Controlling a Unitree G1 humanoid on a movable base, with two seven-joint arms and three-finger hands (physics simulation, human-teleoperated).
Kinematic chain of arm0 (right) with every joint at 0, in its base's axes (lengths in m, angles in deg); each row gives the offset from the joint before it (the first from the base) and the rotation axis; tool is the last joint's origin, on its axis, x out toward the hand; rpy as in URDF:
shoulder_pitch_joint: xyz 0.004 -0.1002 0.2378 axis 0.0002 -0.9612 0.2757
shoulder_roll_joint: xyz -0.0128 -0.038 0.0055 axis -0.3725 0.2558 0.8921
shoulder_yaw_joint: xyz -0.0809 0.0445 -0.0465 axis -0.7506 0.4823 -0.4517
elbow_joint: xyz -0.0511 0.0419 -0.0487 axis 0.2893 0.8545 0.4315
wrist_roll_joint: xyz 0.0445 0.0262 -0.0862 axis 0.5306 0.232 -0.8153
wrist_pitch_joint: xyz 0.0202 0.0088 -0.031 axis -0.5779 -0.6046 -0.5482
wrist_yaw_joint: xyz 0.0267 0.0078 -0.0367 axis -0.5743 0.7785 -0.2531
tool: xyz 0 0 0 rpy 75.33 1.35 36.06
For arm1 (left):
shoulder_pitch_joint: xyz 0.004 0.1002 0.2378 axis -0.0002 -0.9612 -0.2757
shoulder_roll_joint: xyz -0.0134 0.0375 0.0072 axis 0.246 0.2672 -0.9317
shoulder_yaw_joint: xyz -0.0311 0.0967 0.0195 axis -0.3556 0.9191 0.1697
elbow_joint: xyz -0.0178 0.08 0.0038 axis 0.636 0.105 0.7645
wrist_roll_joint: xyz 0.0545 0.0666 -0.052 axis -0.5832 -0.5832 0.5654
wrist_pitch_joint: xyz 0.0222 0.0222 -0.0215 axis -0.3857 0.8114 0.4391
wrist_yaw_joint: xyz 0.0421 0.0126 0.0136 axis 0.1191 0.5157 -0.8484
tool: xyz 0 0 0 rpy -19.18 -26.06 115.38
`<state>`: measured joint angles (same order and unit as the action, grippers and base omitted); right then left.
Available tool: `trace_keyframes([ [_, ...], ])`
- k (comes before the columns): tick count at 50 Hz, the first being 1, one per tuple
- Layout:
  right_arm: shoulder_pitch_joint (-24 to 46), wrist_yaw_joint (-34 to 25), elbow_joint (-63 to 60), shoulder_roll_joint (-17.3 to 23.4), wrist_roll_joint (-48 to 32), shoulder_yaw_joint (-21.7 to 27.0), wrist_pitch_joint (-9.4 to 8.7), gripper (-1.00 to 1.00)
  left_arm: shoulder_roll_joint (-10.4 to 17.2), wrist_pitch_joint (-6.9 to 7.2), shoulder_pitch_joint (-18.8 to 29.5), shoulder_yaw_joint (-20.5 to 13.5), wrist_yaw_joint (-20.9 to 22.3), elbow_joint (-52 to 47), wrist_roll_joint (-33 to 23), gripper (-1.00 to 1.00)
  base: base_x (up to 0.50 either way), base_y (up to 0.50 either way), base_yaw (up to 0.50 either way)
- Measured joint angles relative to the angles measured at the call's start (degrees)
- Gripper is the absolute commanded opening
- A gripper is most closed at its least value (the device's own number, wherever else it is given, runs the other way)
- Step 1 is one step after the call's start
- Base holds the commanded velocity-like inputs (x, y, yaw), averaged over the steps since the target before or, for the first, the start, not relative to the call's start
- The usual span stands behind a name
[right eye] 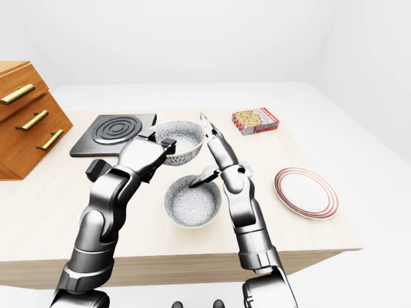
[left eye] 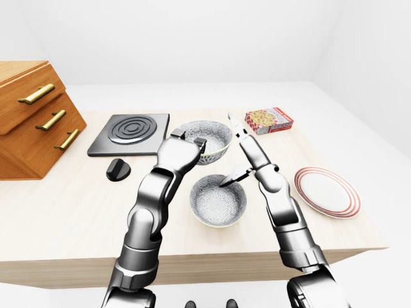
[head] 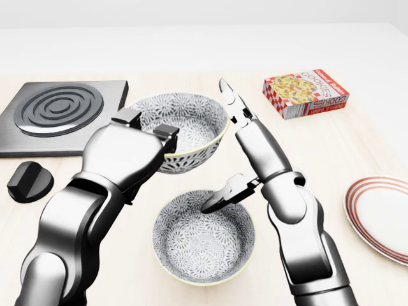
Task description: Pick the akita bowl from table center and place it on the plate.
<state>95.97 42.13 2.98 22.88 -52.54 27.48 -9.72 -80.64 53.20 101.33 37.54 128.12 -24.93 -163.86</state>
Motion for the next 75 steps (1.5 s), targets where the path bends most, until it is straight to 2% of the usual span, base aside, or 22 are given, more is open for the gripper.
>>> trace_keyframes([
  [10, 0.08, -0.84, 0.22, -0.46, -1.09, -0.37, 0.00, 1.00, -0.24, 0.00, -0.50, 0.24, -0.06, -0.23, -0.01, -1.00, 0.00, 0.00, 0.00],
  [13, 0.17, -1.03, 0.23, -0.61, -1.33, -0.49, 0.00, 0.83, -0.26, 0.00, -0.60, 0.27, -0.14, -0.21, 0.07, -1.00, 0.00, 0.00, 0.00],
  [14, 0.22, -1.07, 0.29, -0.65, -1.39, -0.51, 0.00, 0.61, -0.25, 0.00, -0.62, 0.27, -0.15, -0.19, 0.11, -1.00, 0.00, 0.00, 0.00],
  [15, 0.28, -1.07, 0.39, -0.68, -1.45, -0.52, 0.00, 0.56, -0.25, 0.00, -0.65, 0.27, -0.16, -0.20, 0.16, -1.00, 0.00, 0.00, 0.00],
  [16, 0.34, -0.89, 0.55, -0.68, -1.73, -0.42, 0.00, 0.36, -0.23, -0.01, -0.71, 0.26, -0.06, -0.25, 0.03, -1.00, 0.00, 0.00, 0.00],
  [18, 0.50, -0.51, 0.95, -0.60, -2.34, -0.15, 0.00, -0.41, -0.19, -0.01, -0.87, 0.22, 0.15, -0.40, -0.26, -1.00, 0.00, 0.00, 0.00],
  [19, 0.61, -0.39, 1.20, -0.59, -2.47, -0.08, 0.00, -0.41, -0.19, -0.01, -0.94, 0.24, 0.21, -0.48, -0.44, -1.00, 0.00, 0.00, 0.00],
  [21, 0.85, -0.01, 1.75, -0.55, -2.71, 0.11, 0.00, -0.84, -0.23, -0.02, -1.09, 0.38, 0.37, -0.76, -0.90, -1.00, 0.00, 0.00, 0.00],
  [24, 1.24, 0.25, 2.47, -0.48, -2.94, 0.35, 0.00, -1.00, -0.35, -0.02, -1.36, 0.97, 0.55, -1.34, -1.95, -1.00, 0.00, 0.00, 0.00],
  [27, 1.56, 0.43, 3.10, -0.45, -3.32, 0.40, 0.00, -1.00, -0.54, 0.00, -1.47, 1.48, 0.60, -1.96, -2.85, -1.00, 0.00, 0.00, 0.00],
  [46, 2.35, 0.11, 4.48, -0.14, -4.45, 0.52, 0.00, -1.00, -0.73, 0.00, -1.80, 1.09, 1.55, -3.92, 1.61, -1.00, 0.00, 0.00, 0.00],
  [47, 2.34, 0.10, 4.48, -0.14, -4.49, 0.52, 0.00, -1.00, -0.74, 0.00, -1.81, 1.06, 1.52, -3.96, 1.72, -0.85, 0.00, 0.00, 0.00],
  [48, 2.31, 0.17, 4.51, -0.12, -4.76, 0.54, 0.00, -1.00, -0.76, 0.00, -1.81, 1.00, 1.51, -4.04, 1.93, 0.24, 0.00, 0.00, 0.00],
  [49, 2.26, -0.05, 4.46, -0.11, -4.79, 0.46, 0.00, -1.00, -0.83, 0.00, -1.79, 0.92, 1.36, -4.11, 1.94, 0.89, 0.00, 0.00, 0.00],
  [50, 2.23, -0.22, 4.41, -0.12, -4.75, 0.36, 0.00, -1.00, -0.90, 0.00, -1.81, 0.83, 1.31, -4.15, 1.93, 1.00, 0.00, 0.00, 0.00],
  [75, 2.81, -2.12, 4.69, -0.04, -7.67, -0.70, 0.00, -1.00, -0.54, 0.00, -1.21, -0.29, 0.79, -4.11, 3.15, 1.00, 0.00, 0.00, 0.00],
])
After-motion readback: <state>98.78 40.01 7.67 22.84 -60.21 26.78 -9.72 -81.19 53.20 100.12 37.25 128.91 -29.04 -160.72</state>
